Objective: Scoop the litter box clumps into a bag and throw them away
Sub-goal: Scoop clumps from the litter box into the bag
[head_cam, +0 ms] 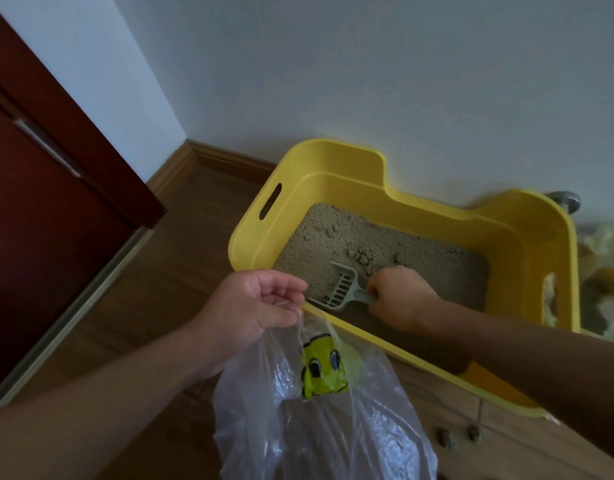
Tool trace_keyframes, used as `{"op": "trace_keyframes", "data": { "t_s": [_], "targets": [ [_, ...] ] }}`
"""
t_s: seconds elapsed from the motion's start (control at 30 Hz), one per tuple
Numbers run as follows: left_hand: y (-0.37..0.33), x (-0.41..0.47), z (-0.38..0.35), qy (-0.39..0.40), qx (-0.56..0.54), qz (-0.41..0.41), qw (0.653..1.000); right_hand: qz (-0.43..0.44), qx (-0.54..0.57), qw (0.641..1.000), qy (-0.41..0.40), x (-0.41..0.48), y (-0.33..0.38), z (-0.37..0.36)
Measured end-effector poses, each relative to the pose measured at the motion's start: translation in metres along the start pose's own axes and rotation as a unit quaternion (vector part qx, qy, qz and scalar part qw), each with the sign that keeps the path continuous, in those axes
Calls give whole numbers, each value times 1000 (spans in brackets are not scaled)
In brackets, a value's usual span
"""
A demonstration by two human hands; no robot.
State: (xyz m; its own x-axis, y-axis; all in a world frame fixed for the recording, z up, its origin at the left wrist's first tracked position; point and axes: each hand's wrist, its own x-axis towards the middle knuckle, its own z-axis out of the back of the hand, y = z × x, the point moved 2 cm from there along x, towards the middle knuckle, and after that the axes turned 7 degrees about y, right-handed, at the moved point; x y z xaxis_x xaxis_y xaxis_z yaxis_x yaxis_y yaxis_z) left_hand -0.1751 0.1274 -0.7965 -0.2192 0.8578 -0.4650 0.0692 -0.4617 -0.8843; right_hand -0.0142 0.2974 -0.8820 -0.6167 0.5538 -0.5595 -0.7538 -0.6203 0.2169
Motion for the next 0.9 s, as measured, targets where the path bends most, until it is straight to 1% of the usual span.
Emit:
{"op": "trace_keyframes", "data": {
  "t_s": [0.17,0.37,0.53,0.8,0.9],
  "targets": [
    [0,0,1,4,-7,8,1000,-8,-3,1000,-25,7,8,-1],
    [-2,0,2,5,6,6,1000,-18,1,999,-38,-9,-5,4],
    [-5,-5,-1,2,29,2,1000,-32,27,998,-50,-26,-19,11],
    [-12,-18,-2,-5,47,-9,999,-16,51,994,-93,-57,-28,25],
    [-12,-22,-3,-3,47,-13,999,-12,50,994,-95,-65,-27,28]
  ]
}}
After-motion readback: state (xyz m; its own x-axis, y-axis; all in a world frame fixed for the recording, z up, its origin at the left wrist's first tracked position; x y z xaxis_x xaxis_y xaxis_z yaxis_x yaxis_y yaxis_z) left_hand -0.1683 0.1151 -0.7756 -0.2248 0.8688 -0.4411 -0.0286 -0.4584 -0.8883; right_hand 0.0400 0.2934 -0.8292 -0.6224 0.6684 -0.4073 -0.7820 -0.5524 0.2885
